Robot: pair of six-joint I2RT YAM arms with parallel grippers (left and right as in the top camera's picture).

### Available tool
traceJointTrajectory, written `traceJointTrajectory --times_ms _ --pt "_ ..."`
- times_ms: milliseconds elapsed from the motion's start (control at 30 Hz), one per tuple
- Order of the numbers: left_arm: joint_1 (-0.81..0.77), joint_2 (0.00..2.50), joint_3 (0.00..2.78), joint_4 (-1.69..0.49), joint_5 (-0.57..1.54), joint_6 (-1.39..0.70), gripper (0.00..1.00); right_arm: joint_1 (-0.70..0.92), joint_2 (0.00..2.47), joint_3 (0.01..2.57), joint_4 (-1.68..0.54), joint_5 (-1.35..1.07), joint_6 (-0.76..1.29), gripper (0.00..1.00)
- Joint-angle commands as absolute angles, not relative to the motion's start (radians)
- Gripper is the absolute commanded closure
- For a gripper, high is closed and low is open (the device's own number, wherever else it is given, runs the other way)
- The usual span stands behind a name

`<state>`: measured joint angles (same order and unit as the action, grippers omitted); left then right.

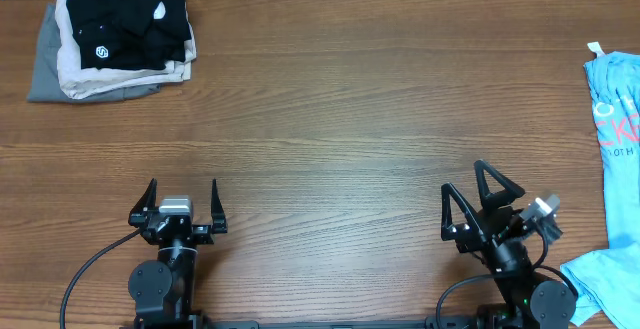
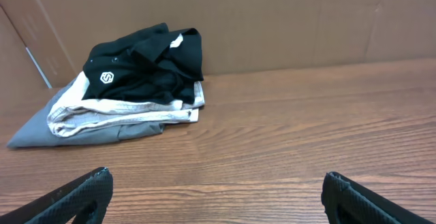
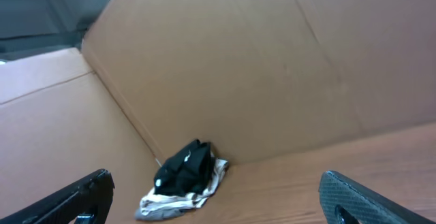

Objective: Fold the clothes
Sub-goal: 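Raise the right gripper and swing it toward the light-blue T-shirt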

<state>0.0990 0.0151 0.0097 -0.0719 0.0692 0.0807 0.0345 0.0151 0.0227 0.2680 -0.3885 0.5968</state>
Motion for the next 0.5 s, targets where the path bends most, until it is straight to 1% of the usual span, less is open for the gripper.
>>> traceJointTrajectory --times_ms 0,167,233,333,367,467 --pt "0.105 0.006 0.005 -0.072 0.055 0.075 0.00 0.038 0.044 0.102 0.242 -0.334 0.492 0.00" --pt "0.105 0.006 0.005 -0.072 0.055 0.075 0.00 0.038 0.209 0.318 0.053 -0.142 0.280 0.00" --pt "0.105 0.006 0.005 -0.072 0.055 0.075 0.00 0.038 0.313 0.433 -0.058 -0.010 0.203 0.00" --pt "0.105 0.006 0.005 -0.072 0.055 0.075 0.00 0.038 0.492 0.606 -0.199 0.184 0.136 0.00" --pt "0.105 0.006 0.005 -0.072 0.055 0.075 0.00 0.037 0.612 0.716 -0.286 0.273 0.085 0.00" --pt "0.105 0.006 0.005 -0.072 0.055 0.075 0.00 0.016 0.794 0.868 -0.402 0.408 0.051 0.00"
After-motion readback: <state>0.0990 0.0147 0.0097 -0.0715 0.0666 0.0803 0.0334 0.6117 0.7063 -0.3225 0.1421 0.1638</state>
